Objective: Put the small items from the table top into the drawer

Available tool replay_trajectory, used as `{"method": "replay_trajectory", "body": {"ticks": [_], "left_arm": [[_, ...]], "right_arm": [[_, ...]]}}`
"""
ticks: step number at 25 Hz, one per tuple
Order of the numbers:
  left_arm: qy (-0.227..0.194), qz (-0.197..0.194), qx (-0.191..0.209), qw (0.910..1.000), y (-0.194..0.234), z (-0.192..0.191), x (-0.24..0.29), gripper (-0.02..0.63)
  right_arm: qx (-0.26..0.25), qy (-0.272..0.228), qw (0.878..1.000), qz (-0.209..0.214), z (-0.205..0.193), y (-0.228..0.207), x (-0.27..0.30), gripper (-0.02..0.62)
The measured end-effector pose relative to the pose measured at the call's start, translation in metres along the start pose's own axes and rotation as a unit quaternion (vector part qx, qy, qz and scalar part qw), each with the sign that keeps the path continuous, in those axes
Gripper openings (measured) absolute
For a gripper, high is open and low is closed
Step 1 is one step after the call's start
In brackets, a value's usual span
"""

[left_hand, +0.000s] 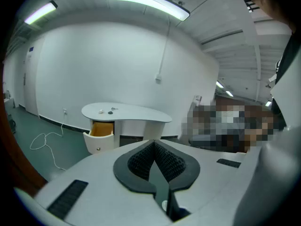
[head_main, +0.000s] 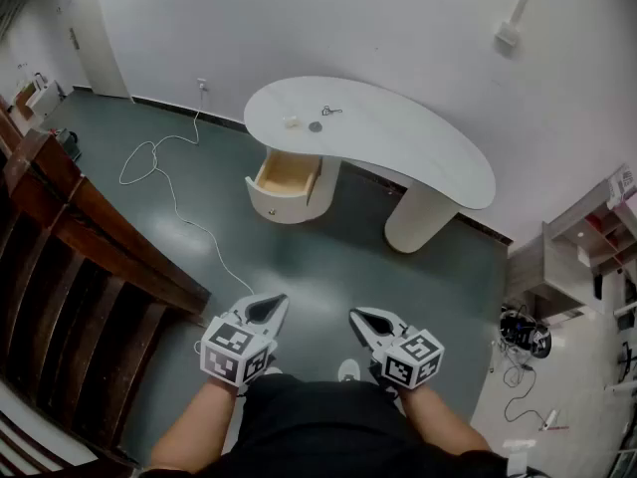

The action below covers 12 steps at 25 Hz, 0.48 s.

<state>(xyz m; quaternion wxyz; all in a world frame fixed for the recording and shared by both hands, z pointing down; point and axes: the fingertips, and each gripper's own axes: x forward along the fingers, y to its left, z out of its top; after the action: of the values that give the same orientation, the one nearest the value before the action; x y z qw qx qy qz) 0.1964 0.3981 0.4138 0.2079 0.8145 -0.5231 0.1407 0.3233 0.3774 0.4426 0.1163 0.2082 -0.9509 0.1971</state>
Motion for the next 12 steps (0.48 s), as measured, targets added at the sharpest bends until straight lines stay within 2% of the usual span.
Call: {"method": "replay_trajectory", "body": {"ticks": [12], "left_arm": [[0.003, -0.006, 0.002, 1.0, 0.009, -0.004, -0.001, 0.014]], "right_arm": [[-0.007, 0.002, 1.0, 0.014, 0.006, 0.015, 0.013, -0.003]]}}
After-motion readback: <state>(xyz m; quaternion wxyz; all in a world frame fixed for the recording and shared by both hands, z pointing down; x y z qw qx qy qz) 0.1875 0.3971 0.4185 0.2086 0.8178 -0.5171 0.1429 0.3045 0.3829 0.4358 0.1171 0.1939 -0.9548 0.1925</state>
